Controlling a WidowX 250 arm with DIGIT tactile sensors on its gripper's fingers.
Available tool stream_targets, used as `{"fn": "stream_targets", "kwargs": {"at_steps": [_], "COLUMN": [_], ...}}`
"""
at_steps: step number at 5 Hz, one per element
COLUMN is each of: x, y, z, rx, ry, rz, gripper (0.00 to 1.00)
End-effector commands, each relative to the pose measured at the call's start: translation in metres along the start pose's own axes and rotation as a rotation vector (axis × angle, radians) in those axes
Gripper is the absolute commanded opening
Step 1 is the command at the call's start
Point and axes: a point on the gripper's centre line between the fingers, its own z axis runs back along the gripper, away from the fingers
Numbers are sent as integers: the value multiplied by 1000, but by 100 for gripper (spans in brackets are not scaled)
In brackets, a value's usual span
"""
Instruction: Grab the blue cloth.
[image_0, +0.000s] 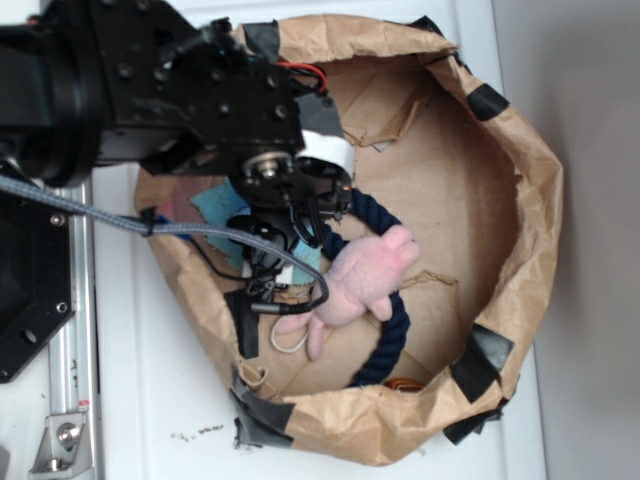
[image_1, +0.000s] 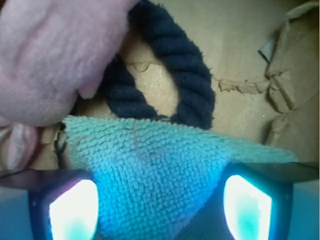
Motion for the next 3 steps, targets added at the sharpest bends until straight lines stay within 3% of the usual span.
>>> {"fn": "stream_targets", "kwargs": {"at_steps": [1,3], "x": [4,6], "y": [5,13], "z": [-4,-16], "rx": [18,6], "ry": [-16,6], "rz": [-16,5], "gripper": [100,100]}}
